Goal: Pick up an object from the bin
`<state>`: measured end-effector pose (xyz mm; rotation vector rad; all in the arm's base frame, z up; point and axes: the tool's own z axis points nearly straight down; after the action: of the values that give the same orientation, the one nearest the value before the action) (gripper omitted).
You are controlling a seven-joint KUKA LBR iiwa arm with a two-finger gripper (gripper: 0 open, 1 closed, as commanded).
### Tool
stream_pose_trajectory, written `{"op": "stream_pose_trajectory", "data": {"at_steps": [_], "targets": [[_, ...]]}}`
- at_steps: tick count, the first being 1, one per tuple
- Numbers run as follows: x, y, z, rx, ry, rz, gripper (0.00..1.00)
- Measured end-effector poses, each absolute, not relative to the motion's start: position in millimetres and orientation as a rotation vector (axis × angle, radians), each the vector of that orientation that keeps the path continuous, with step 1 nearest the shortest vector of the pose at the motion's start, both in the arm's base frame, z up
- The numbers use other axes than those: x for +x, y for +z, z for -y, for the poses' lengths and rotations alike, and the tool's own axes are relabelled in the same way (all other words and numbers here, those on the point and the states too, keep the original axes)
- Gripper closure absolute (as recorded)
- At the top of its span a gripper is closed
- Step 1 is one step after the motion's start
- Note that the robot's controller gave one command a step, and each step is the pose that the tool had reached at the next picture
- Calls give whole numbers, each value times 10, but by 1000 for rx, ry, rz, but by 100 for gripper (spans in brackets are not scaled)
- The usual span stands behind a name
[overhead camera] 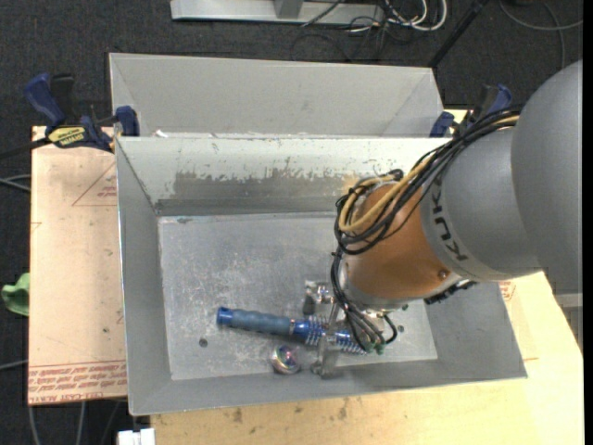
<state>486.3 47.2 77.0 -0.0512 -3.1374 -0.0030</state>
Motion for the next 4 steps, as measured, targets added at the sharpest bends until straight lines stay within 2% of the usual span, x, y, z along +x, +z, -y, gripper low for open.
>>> {"op": "stream_pose_trajectory", "data": {"at_steps": [1,2,3,4], "targets": [[4875,790,-459,-55,-2,3140,100],[4968,1853,-407,13,-1,3149,100],[4950,1816,-407,13,-1,3141,0],[5011,1596,-214,99,0,3139,0]]}}
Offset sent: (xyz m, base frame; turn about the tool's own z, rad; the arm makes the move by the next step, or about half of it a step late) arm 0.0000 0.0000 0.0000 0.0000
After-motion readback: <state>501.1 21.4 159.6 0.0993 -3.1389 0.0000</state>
